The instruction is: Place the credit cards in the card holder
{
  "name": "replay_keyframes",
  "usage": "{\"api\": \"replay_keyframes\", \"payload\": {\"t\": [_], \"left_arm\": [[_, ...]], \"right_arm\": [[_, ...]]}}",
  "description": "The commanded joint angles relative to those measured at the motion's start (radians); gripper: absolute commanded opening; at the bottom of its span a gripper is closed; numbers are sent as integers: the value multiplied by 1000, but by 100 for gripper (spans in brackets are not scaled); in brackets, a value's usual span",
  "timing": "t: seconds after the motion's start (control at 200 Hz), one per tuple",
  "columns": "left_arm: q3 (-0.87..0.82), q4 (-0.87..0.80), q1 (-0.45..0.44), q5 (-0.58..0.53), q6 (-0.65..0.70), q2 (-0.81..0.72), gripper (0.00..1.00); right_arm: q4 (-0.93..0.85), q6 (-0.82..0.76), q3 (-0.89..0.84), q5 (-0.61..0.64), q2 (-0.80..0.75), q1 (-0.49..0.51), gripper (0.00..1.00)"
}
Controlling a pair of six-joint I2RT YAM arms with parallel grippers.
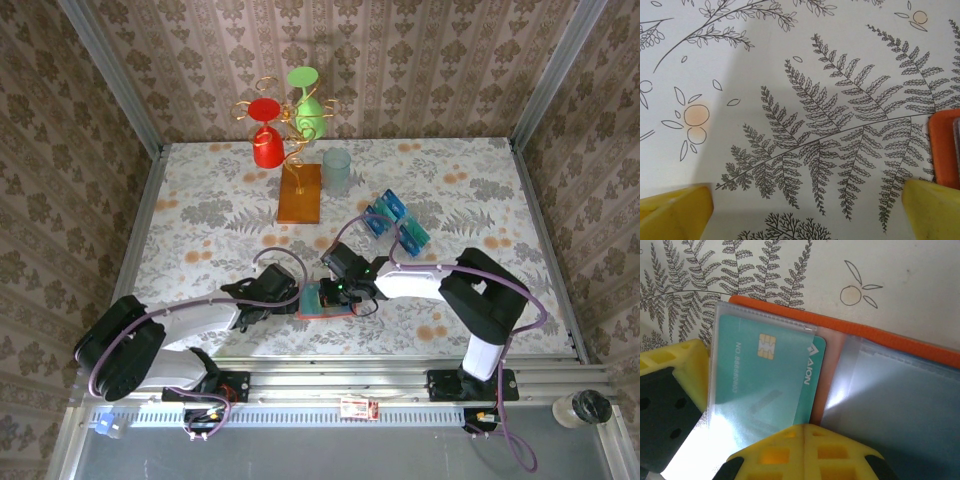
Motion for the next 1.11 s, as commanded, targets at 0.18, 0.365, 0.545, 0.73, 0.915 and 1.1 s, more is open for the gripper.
{"api": "replay_keyframes", "payload": {"t": [0.18,0.365,0.545,0.73,0.915,1.1], "left_arm": [[-20,58,3,66,8,46,100],[-23,58,4,64,11,41,100],[-23,58,4,59,12,38,100],[-18,57,6,53,21,40,100],[-12,42,15,45,29,35,100],[-5,-4,37,30,41,-11,100]], "right_arm": [[-4,19,17,-23,34,10,3],[1,31,17,-26,24,11,3],[0,35,17,-22,22,10,3],[-14,29,17,-7,-2,9,3],[-46,9,18,16,-38,6,4],[-77,-21,22,36,-78,-13,5]]}}
